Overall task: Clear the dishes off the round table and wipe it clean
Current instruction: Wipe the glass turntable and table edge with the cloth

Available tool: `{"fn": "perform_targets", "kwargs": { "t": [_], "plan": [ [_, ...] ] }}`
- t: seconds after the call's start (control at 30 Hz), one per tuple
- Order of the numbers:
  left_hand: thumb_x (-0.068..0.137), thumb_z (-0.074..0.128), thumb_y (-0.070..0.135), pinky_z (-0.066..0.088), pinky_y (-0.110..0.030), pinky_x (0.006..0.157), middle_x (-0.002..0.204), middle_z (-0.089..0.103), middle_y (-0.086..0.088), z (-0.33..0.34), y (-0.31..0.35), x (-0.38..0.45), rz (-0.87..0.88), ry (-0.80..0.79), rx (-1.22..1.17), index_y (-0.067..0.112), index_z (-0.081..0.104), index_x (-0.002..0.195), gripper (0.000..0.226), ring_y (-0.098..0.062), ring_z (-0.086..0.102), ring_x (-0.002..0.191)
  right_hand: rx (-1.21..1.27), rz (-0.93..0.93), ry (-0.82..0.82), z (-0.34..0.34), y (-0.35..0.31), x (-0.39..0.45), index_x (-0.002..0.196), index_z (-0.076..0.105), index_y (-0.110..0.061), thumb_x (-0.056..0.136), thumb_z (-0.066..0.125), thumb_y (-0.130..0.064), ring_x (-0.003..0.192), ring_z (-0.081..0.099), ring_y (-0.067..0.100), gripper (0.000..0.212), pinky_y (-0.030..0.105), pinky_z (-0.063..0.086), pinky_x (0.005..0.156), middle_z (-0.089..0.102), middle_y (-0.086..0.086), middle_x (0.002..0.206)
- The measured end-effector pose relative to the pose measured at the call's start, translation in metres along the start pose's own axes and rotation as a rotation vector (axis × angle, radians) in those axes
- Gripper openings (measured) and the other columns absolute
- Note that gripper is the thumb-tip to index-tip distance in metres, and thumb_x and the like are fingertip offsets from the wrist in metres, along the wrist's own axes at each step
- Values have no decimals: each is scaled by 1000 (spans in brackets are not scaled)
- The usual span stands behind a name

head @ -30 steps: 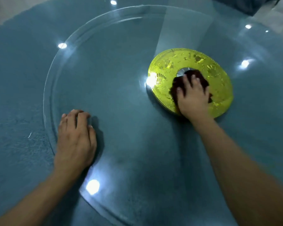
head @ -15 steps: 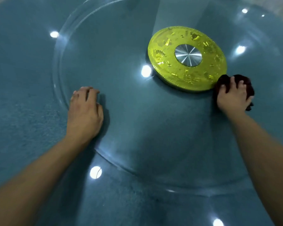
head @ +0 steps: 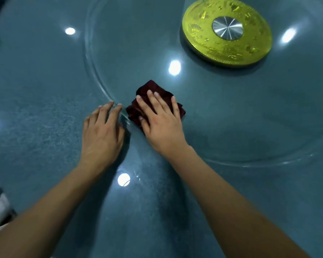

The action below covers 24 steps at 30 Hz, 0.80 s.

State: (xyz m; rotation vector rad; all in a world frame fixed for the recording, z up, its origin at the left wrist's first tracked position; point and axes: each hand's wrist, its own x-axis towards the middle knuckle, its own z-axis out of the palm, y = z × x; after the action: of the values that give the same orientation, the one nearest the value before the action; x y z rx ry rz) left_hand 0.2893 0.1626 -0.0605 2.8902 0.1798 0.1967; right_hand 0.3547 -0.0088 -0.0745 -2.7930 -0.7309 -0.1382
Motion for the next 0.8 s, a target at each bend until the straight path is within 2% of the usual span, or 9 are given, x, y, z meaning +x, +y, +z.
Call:
{"fn": "perform_targets", "kwargs": {
  "t": [0.17, 0.27, 0.37, 0.5, 0.57, 0.63, 0.67, 0.73, 0.8],
  "plan": [
    [97, 46, 24, 36, -53, 106, 147, 47, -14, -3, -4, -72, -31, -40, -25, 11, 50, 141, 46, -38, 46, 129, -72, 3, 79, -7, 20, -63, 155, 34, -28, 102, 38, -47, 149, 30, 19, 57, 53, 15, 122, 36, 3, 160],
    [95, 44, 27, 35, -52, 107, 146, 48, -15, -4, -6, -128, 1, -45, -30, 10, 53, 139, 48, -38, 46, 129, -123, -9, 86, -12, 34, -84, 152, 41, -25, 99, 44, -38, 143, 41, 22, 55, 52, 24, 119, 44, 3, 155],
    [96, 44, 27, 35, -53, 109, 145, 49, -17, -6, -7, -179, 1, -28, -36, 7, 55, 139, 48, -40, 47, 130, -46, 21, 90, -28, 41, -109, 145, 51, -22, 92, 49, -24, 133, 51, 25, 53, 47, 31, 115, 54, 3, 147],
    [96, 42, 29, 33, -53, 112, 145, 51, -18, -9, -15, -217, 28, 0, -33, 7, 56, 138, 50, -41, 48, 132, 30, 102, 146, -54, 40, -173, 142, 54, -21, 93, 44, -29, 126, 53, 26, 51, 47, 36, 109, 57, 4, 143],
    [97, 42, 29, 32, -52, 113, 147, 49, -17, -10, -20, -224, 12, 2, -38, 8, 55, 140, 49, -40, 46, 134, 41, 85, 92, -51, 28, -220, 146, 51, -24, 94, 48, -33, 135, 47, 23, 52, 50, 30, 115, 50, 3, 150],
    [98, 43, 31, 32, -53, 114, 148, 48, -14, -11, -21, -226, -9, 4, -58, 11, 53, 141, 48, -37, 43, 136, 57, 92, -58, -45, 14, -256, 153, 38, -30, 98, 43, -50, 149, 28, 15, 59, 52, 16, 122, 32, -1, 162],
    [98, 43, 31, 32, -53, 114, 148, 47, -13, -10, -20, -226, -18, 5, -65, 12, 52, 141, 48, -36, 43, 137, 70, 123, -84, -42, 11, -264, 154, 36, -32, 98, 38, -59, 152, 21, 12, 62, 51, 12, 124, 27, -2, 163],
    [98, 43, 31, 32, -53, 113, 148, 47, -12, -9, -20, -225, -26, 18, -64, 13, 52, 140, 47, -34, 42, 137, 114, 260, 4, -38, 10, -257, 149, 44, -29, 97, 33, -66, 150, 25, 14, 65, 48, 12, 124, 32, -1, 161],
    [98, 44, 29, 32, -53, 113, 148, 47, -11, -7, -21, -225, -31, 25, -62, 14, 52, 140, 46, -34, 43, 137, 71, 450, 62, -30, 6, -237, 152, 40, -23, 97, 31, -66, 150, 23, 19, 71, 47, 9, 125, 31, 4, 162]
  ]
}}
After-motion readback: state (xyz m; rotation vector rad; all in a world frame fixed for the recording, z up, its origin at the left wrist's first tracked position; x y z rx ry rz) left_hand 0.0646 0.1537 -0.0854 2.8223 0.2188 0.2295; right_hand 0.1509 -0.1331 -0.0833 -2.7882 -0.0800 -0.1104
